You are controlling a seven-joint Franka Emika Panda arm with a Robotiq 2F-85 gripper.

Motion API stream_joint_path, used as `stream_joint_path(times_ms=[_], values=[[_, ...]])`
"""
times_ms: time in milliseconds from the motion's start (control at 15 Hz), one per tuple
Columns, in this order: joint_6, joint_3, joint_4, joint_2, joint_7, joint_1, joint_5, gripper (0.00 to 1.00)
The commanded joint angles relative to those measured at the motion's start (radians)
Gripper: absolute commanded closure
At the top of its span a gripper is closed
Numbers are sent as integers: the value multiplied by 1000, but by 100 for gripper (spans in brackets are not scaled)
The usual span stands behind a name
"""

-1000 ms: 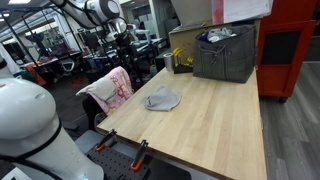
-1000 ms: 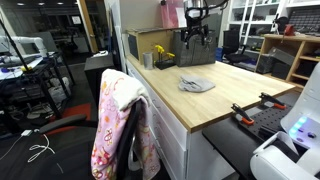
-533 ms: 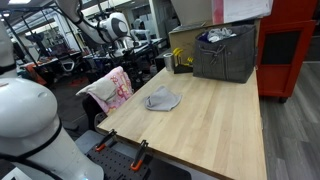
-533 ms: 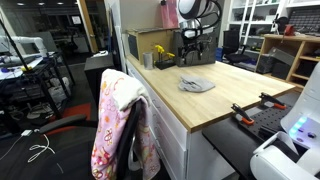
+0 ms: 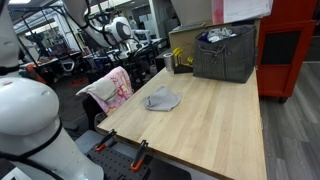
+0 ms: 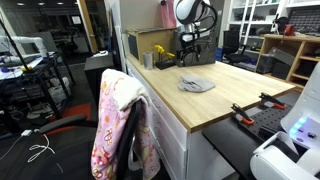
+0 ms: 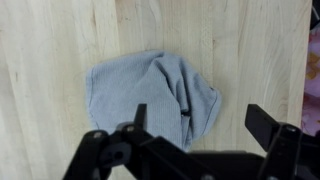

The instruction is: Put the grey towel on the backrest of the chair.

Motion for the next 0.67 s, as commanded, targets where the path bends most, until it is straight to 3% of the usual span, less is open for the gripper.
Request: stream_joint_path(times_ms=[0, 600], values=[[22, -23, 46, 62, 12, 24, -16, 0], [72, -71, 101, 181, 21, 54, -16, 0]])
